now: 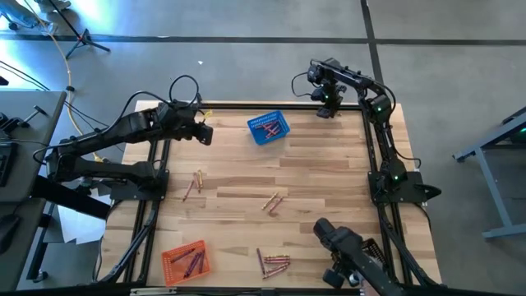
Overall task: Sort crayons
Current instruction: Put the yellow crayon into the black bin
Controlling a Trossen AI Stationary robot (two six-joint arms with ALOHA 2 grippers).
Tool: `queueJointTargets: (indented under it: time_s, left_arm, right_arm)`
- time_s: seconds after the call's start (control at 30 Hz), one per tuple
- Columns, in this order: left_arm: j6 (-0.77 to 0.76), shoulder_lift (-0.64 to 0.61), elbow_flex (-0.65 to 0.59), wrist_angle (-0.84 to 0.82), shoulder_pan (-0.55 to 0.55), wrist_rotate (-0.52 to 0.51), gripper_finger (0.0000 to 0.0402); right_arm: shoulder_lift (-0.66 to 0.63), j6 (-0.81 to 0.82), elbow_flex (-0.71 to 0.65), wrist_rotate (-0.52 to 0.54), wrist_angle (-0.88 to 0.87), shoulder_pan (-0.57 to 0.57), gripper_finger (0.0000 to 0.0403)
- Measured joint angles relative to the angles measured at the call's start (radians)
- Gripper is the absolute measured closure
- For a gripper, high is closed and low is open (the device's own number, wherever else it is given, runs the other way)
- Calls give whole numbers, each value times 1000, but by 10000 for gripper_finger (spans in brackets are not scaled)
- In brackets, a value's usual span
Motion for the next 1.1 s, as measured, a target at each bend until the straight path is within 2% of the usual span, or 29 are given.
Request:
queueJointTargets:
  time_s: [0.2, 0.33, 0.47, 0.7, 0.83, 1.0, 1.1]
  left_arm:
    - [0, 0, 0, 0, -3, 0, 307]
    - [0, 0, 0, 0, -3, 0, 307]
    - [-1, 0, 0, 0, -3, 0, 307]
    - [-1, 0, 0, 0, -3, 0, 307]
    - [0, 0, 0, 0, -3, 0, 307]
    - [-3, 0, 0, 0, -3, 0, 307]
    - [-20, 0, 0, -1, -3, 3, 307]
  right_arm:
    - [0, -31, 0, 2, 5, -1, 270]
    - [-2, -52, 0, -56, 6, -9, 270]
    - [-7, -46, 0, -54, 7, -14, 270]
    - [-87, -77, 1, -154, 54, -33, 270]
    - [-128, -181, 1, -135, 94, -46, 270]
    - [-130, -445, 1, -136, 64, -52, 270]
    - [-130, -534, 1, -143, 64, -66, 270]
